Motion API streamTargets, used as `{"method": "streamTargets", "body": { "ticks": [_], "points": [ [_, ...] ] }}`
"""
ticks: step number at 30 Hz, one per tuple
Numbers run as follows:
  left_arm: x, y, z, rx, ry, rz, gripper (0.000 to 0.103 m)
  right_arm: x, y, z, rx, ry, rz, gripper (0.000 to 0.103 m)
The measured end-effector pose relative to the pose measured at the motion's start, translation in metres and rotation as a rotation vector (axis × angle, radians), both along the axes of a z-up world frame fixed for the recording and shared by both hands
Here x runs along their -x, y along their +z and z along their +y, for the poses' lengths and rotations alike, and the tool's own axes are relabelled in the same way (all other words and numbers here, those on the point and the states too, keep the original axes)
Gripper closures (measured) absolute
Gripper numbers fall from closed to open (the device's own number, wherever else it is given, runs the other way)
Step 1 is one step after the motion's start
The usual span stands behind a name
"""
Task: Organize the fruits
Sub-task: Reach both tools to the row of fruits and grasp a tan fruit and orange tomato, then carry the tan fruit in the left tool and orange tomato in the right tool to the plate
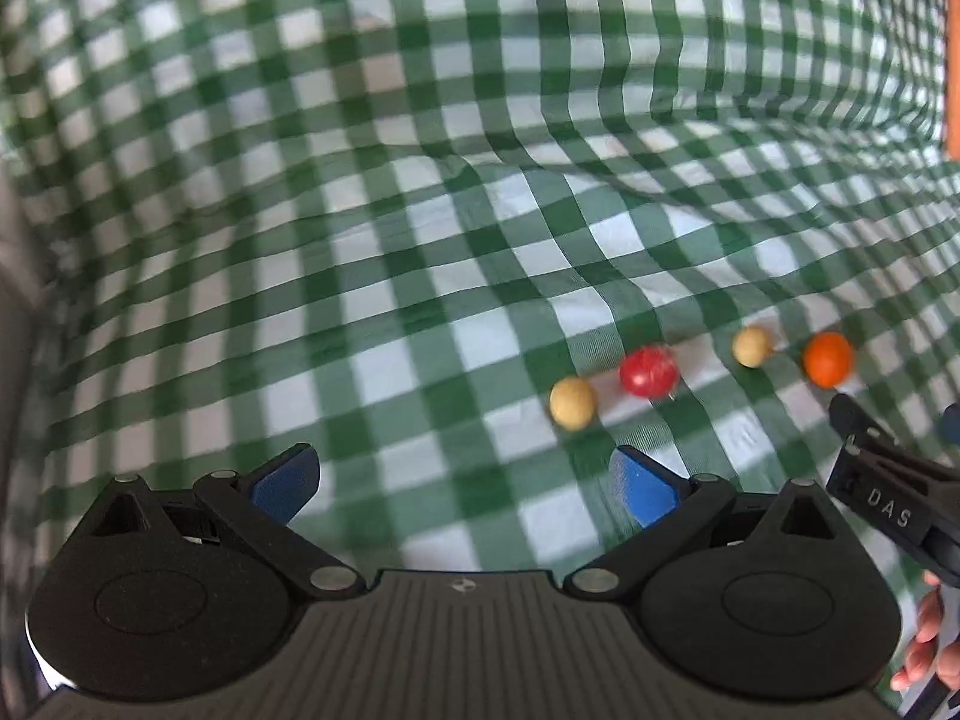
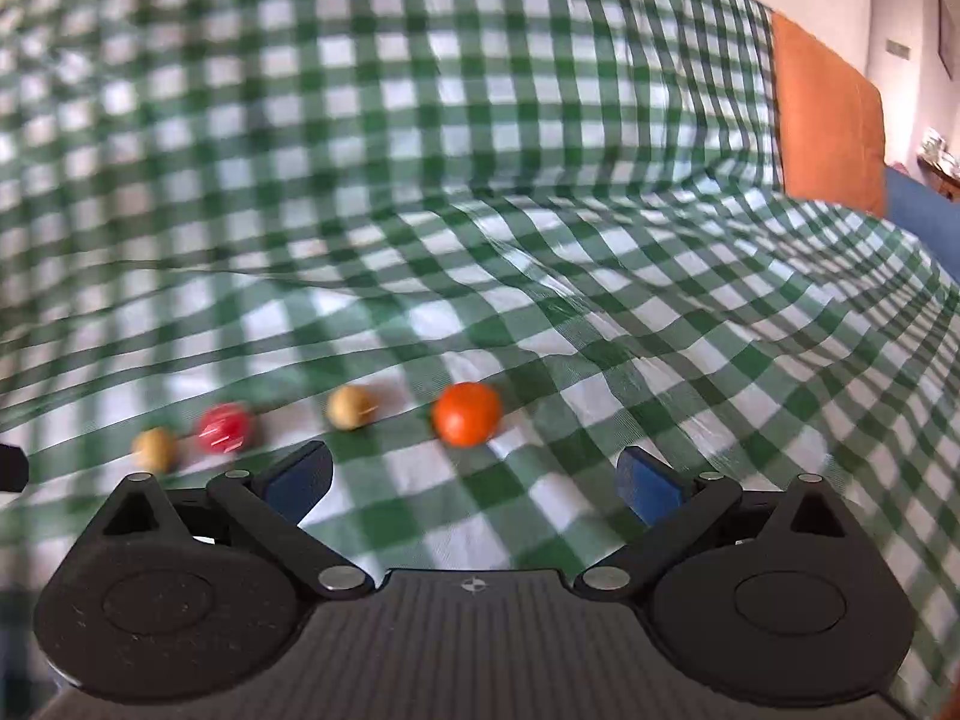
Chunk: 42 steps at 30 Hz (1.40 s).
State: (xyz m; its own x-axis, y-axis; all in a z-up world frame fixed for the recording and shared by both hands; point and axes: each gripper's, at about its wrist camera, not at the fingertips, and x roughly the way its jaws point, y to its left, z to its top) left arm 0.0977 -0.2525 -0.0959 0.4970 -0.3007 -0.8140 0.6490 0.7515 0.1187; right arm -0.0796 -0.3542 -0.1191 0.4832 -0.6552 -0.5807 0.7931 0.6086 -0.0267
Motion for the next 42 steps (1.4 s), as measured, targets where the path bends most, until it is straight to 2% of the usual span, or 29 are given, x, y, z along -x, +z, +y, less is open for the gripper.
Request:
{"method": "streamTargets", "body": {
  "ticks": [6, 8, 14, 34, 35, 36, 37, 38, 39, 40, 42],
  "points": [
    [-0.025, -0.051, -0.042, -0.075, -0.051, -0.002, 0.0, -0.04, -0.043, -0.052, -0.013, -0.018, 0.049, 0.003],
    [-0.029, -0.062, -0.048, -0.074, -0.065, -0.002, 0.0, -0.045, -0.054, -0.062, -0.027, -0.019, 0.05, 0.002],
    [-0.04, -0.069, -0.048, -0.004, -0.011, 0.056, 0.0, -0.045, -0.063, -0.07, -0.033, -0.017, 0.008, 0.001],
    [-0.037, -0.067, -0.048, -0.014, -0.013, 0.043, 0.0, -0.045, -0.063, -0.067, -0.018, -0.013, 0.003, 0.001],
    [-0.036, -0.067, -0.048, -0.013, -0.01, 0.045, 0.0, -0.046, -0.063, -0.067, -0.015, -0.014, 0.003, 0.001],
    [-0.036, -0.066, -0.047, -0.01, -0.008, 0.047, 0.002, -0.046, -0.063, -0.067, -0.013, -0.013, 0.001, 0.01],
    [-0.035, -0.063, -0.046, -0.002, -0.008, 0.044, 0.007, -0.045, -0.062, -0.066, -0.007, -0.012, -0.004, 0.022],
    [-0.033, -0.06, -0.044, 0.021, -0.022, 0.048, 0.03, -0.044, -0.06, -0.065, 0.003, -0.007, -0.017, 0.051],
    [-0.031, -0.056, -0.044, 0.044, -0.048, 0.065, 0.061, -0.044, -0.058, -0.064, 0.005, 0.01, -0.025, 0.063],
    [-0.028, -0.052, -0.044, 0.046, -0.063, 0.071, 0.076, -0.043, -0.057, -0.062, 0.011, 0.007, -0.023, 0.065],
    [-0.022, -0.046, -0.044, 0.037, -0.072, 0.058, 0.077, -0.042, -0.057, -0.063, 0.007, -0.001, -0.035, 0.065]
  ]
}}
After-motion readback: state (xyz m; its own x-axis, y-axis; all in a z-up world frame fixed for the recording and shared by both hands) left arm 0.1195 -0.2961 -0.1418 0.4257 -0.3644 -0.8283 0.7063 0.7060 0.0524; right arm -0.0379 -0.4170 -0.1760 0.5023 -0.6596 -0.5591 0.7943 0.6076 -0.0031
